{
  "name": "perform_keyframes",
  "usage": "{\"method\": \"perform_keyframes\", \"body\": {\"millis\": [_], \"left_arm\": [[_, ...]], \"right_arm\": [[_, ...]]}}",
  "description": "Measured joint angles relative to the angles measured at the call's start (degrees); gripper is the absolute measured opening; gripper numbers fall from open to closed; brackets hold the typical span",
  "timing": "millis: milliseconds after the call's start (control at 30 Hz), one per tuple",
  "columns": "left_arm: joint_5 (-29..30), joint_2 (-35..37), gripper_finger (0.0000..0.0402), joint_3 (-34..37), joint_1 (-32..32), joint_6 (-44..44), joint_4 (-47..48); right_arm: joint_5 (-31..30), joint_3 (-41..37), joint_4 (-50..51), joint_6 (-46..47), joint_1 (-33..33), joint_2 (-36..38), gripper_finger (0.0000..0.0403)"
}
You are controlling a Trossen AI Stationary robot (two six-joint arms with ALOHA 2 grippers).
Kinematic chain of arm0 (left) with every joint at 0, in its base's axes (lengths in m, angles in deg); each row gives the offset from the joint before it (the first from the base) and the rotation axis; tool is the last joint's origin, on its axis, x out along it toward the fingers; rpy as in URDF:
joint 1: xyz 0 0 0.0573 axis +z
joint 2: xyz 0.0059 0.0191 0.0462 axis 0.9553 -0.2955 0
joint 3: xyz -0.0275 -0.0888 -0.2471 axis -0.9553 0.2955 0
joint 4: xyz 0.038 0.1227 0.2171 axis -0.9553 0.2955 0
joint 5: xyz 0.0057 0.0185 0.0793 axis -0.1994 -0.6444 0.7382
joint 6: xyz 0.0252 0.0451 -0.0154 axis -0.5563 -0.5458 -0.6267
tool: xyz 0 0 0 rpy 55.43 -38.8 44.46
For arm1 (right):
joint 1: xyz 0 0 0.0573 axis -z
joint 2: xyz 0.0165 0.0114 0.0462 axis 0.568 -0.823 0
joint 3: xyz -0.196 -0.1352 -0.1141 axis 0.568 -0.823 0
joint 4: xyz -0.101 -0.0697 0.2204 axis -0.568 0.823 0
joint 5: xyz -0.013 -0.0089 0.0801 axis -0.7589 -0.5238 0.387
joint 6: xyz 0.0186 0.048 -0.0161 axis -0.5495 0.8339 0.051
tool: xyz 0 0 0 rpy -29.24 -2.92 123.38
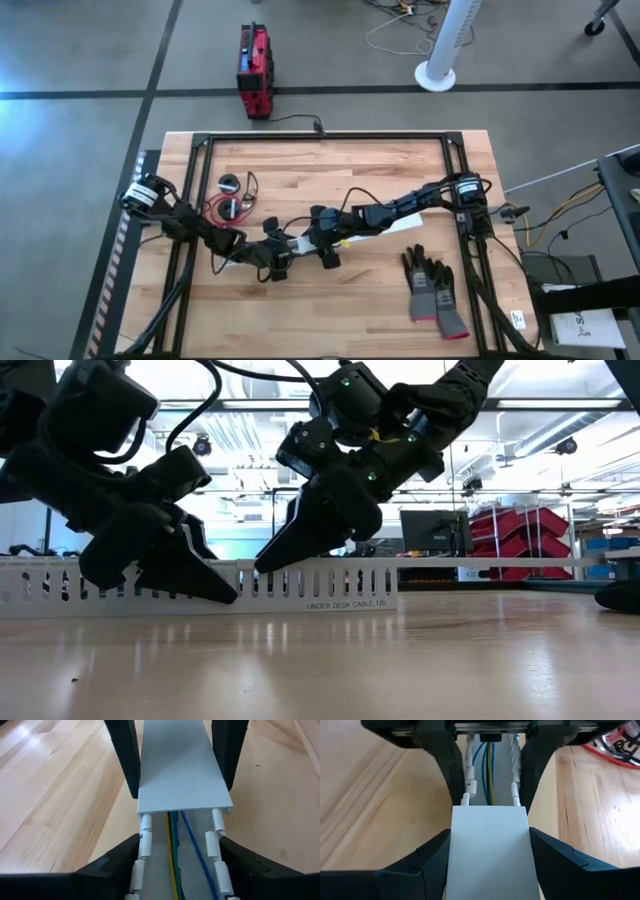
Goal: Ziptie cables
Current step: Close the white cable duct lid
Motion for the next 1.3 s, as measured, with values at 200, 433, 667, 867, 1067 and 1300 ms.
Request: {"method": "perform_keyframes", "body": {"millis": [200, 433, 667, 867, 1067, 1300], "left_arm": [[0.65, -1.39, 0.0218, -1.16, 0.33, 0.19, -2.33], [-1.62, -3.16, 0.021, -3.29, 0.8, -2.4, -2.58], [-3.12, -1.98, 0.0234, -3.17, 1.92, -3.06, -1.01], [-6.92, 6.82, 0.0283, -2.05, 1.42, 2.52, 10.82], [-6.98, 13.68, 0.0303, -1.37, -1.92, 9.58, 22.04], [-2.78, 10.28, 0.0297, -0.57, -5.61, 13.58, 22.52]], "right_arm": [[-0.98, -0.15, -6.05, 2.8, -0.07, -0.47, 0.0227], [-2.88, 1.69, -4.73, 4.21, -0.21, -2.02, 0.0221], [-2.53, 4.79, -2.08, 3.36, -0.09, -3.89, 0.0222], [-1.68, 4.67, -3.23, 2.5, 0.9, -3.96, 0.0223], [-0.76, 4.46, -2.56, 3.36, 1.43, -4.04, 0.022], [-0.65, 4.39, -2.0, 3.49, 1.47, -3.96, 0.0224]]}}
